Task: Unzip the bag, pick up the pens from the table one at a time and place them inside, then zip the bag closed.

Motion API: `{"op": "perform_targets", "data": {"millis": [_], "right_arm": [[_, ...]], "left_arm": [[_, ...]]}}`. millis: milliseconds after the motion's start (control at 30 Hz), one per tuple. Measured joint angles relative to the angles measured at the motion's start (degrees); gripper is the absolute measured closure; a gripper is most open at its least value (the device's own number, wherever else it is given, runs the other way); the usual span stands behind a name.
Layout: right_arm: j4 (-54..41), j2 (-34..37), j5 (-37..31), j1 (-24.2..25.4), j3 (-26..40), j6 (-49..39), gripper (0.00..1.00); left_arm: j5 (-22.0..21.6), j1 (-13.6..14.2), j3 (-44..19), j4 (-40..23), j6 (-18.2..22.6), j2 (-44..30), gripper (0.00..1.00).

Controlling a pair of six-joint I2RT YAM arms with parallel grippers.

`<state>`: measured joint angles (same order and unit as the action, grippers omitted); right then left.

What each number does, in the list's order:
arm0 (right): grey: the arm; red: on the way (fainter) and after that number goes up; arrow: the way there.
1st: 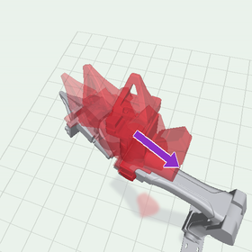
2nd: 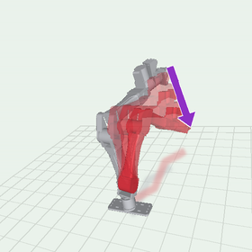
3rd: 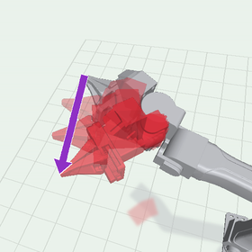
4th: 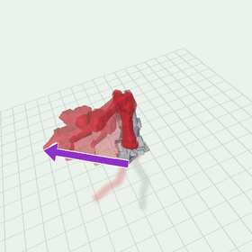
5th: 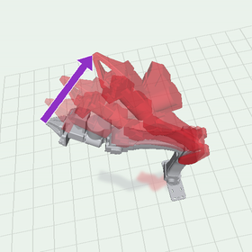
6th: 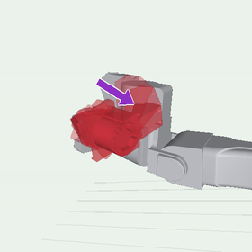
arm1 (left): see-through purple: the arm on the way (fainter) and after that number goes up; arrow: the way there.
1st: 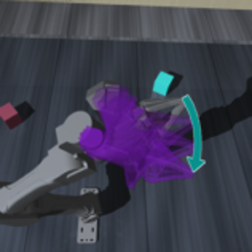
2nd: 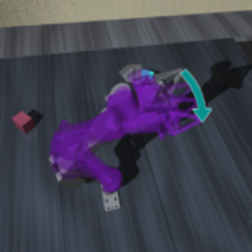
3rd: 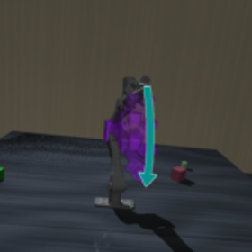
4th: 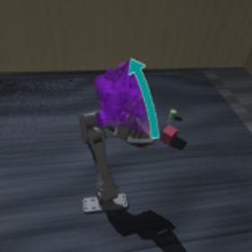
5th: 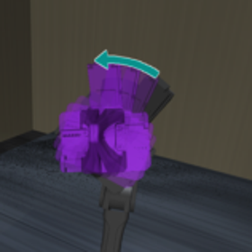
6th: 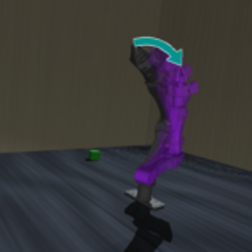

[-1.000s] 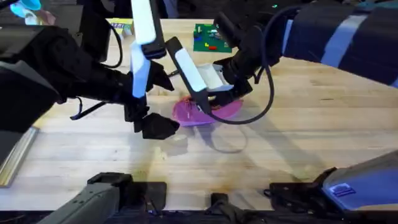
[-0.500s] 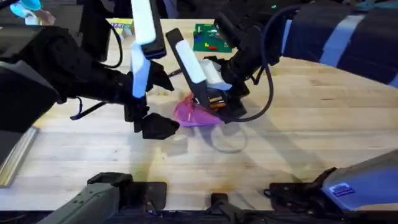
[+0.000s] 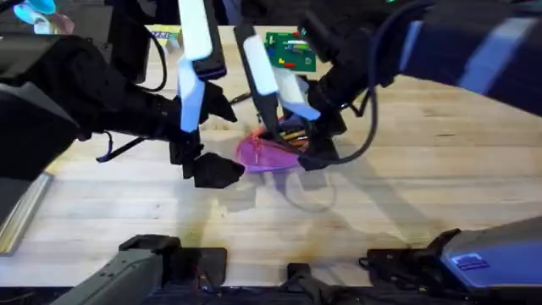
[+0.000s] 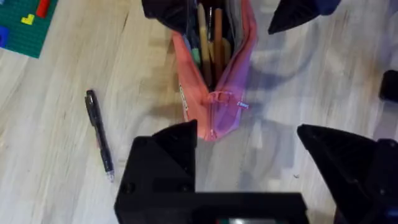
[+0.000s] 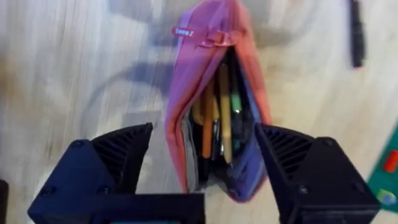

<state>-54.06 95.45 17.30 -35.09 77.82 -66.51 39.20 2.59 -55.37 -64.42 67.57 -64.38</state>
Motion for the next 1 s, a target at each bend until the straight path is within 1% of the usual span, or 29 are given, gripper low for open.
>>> {"op": "perform_targets", "data": {"millis": [133, 167, 300, 400, 467, 500, 567, 600, 633, 733, 933, 1000], "right_arm": [[0.0, -4.5, 0.1, 0.0, 0.0, 5.0, 0.005], [-0.2, -7.4, 0.2, 0.0, 0.0, 9.6, 0.004], [-0.8, -10.8, 0.2, 0.0, 0.0, 15.6, 0.004], [-1.3, -13.0, 0.2, 0.0, 0.0, 19.2, 0.004], [-1.3, -14.0, 0.3, 0.0, 0.0, 21.0, 0.004], [-1.4, -14.5, 0.4, 0.0, 0.0, 22.8, 0.004], [-1.6, -14.5, 0.4, 0.0, 0.0, 23.3, 0.004], [-1.7, -14.5, 0.4, 0.0, 0.0, 24.2, 0.004], [-1.8, -14.5, 0.4, 0.0, 0.0, 24.3, 0.004], [-2.1, -14.5, 0.4, 0.0, 0.0, 24.4, 0.004], [-3.3, -14.5, 0.4, 0.0, 0.0, 24.6, 0.004], [-3.9, -14.5, 0.4, 0.0, 0.0, 24.6, 0.004]], "left_arm": [[0.0, 0.0, 0.0, 1.2, 0.0, 0.0, 0.006], [0.0, 0.0, 0.0, 1.9, 0.0, 0.0, 0.007], [-0.3, 0.0, 0.0, 4.1, -0.1, 0.0, 0.007], [-1.7, 0.0, 0.0, 6.5, -0.9, 0.0, 0.007], [-3.3, 0.0, 0.0, 8.3, -2.3, 0.0, 0.008], [-5.8, 0.0, 0.0, 10.9, -5.1, 0.0, 0.009], [-7.1, 0.0, 0.0, 12.9, -7.1, 0.0, 0.007], [-10.3, 0.0, 0.0, 16.0, -11.7, 0.0, 0.010], [-11.0, 0.0, 0.0, 16.5, -12.6, 0.0, 0.010], [-12.9, 0.0, 0.0, 17.7, -14.2, 0.0, 0.010], [-16.5, 0.0, 0.0, 19.7, -15.6, 0.0, 0.010], [-18.0, 0.0, 0.0, 21.1, -16.6, 0.0, 0.010]]}}
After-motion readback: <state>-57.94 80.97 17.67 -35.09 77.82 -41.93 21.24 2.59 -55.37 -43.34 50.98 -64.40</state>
